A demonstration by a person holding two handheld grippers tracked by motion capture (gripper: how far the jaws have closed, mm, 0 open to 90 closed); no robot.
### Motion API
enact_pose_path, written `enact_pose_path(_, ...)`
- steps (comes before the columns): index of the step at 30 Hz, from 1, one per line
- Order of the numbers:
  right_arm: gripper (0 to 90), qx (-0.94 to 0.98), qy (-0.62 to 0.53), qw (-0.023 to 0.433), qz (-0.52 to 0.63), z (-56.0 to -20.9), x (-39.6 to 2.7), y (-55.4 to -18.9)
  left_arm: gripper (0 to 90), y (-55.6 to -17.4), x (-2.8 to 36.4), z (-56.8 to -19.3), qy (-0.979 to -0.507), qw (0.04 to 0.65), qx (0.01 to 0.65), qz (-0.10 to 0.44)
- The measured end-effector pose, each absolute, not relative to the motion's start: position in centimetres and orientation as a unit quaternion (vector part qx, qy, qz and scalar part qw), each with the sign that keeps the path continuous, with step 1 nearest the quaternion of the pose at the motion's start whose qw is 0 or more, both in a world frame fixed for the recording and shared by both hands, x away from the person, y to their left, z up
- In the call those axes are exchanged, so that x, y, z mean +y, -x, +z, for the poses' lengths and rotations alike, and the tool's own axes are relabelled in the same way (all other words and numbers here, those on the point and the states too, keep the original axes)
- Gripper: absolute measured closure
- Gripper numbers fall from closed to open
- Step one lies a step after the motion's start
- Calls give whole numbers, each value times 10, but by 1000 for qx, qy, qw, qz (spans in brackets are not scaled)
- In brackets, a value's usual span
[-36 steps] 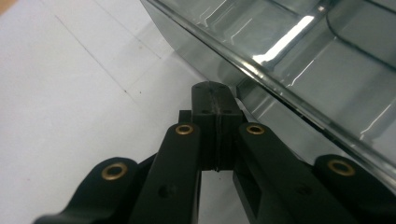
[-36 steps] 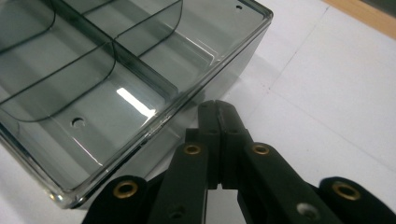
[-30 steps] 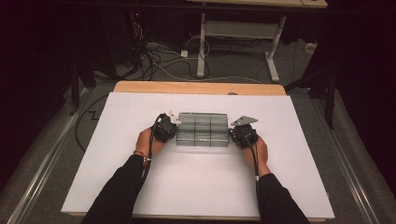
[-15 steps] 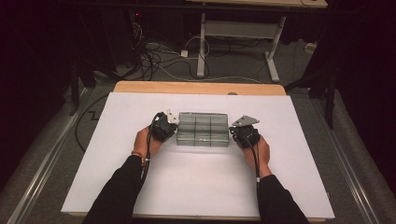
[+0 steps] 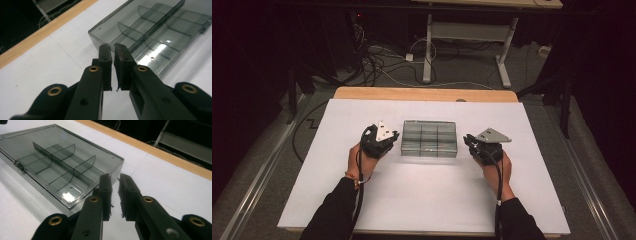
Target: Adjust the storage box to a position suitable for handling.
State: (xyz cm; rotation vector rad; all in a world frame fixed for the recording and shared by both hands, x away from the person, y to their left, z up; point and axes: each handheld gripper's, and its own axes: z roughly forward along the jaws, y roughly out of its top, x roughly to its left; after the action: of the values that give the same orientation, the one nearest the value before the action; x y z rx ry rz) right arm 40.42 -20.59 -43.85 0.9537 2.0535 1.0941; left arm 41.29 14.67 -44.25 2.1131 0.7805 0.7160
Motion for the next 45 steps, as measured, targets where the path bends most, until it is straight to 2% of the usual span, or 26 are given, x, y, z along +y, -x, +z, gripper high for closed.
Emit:
enact_pose_path(1,783,775,-358,308,419,-438,-207,-402,822,-410,147,-443,-823,386,307,281)
enact_pose_path(2,745,771,-352,309,431,-437,-209,-395,784,-407,148,-443,-819,393,306,286)
enact_pose_path(4,732,768,-352,312,435,-437,-210,-392,783,-401,150,-443,-810,410,303,288)
enact_pose_path(5,666,765,-344,310,449,-436,-213,-387,738,-399,150,-443,-808,415,301,289)
enact_pose_path(7,609,764,-339,313,451,-435,-214,-383,658,-394,150,-441,-807,419,298,290)
enact_pose_path(9,575,763,-335,315,454,-434,-215,-381,657,-389,150,-439,-805,428,293,289)
enact_pose_path(10,499,758,-334,315,464,-432,-216,-377,555,-387,150,-439,-807,431,285,286)
enact_pose_path(11,499,758,-334,315,464,-432,-216,-377,555,-384,150,-438,-807,431,280,290)
enact_pose_path(13,429,757,-328,313,471,-431,-216,-373,509,-380,151,-437,-807,431,274,295)
enact_pose_path(14,372,754,-321,314,480,-430,-217,-370,435,-379,151,-437,-805,436,273,295)
enact_pose_path(15,372,754,-321,314,480,-430,-217,-370,435,-378,152,-436,-804,438,273,295)
enact_pose_path(18,357,754,-314,315,484,-428,-217,-365,306,-374,154,-433,-794,456,273,296)
enact_pose_path(22,331,763,-296,319,479,-424,-216,-359,265,-368,153,-430,-795,454,261,305)
enact_pose_path(26,311,767,-280,322,479,-424,-215,-353,265,-361,156,-429,-796,457,246,313)
enact_pose_path(30,302,759,-275,344,479,-427,-215,-343,263,-353,161,-430,-793,464,241,313)
enact_pose_path(33,290,763,-270,352,470,-428,-217,-337,219,-347,164,-433,-798,456,235,317)
enact_pose_path(38,273,761,-271,340,482,-425,-224,-330,218,-336,169,-438,-807,447,230,310)
enact_pose_path(41,258,764,-269,332,484,-425,-227,-327,182,-330,173,-442,-813,438,229,308)
enact_pose_path(45,215,763,-272,323,490,-428,-232,-326,182,-322,174,-449,-822,429,220,302)
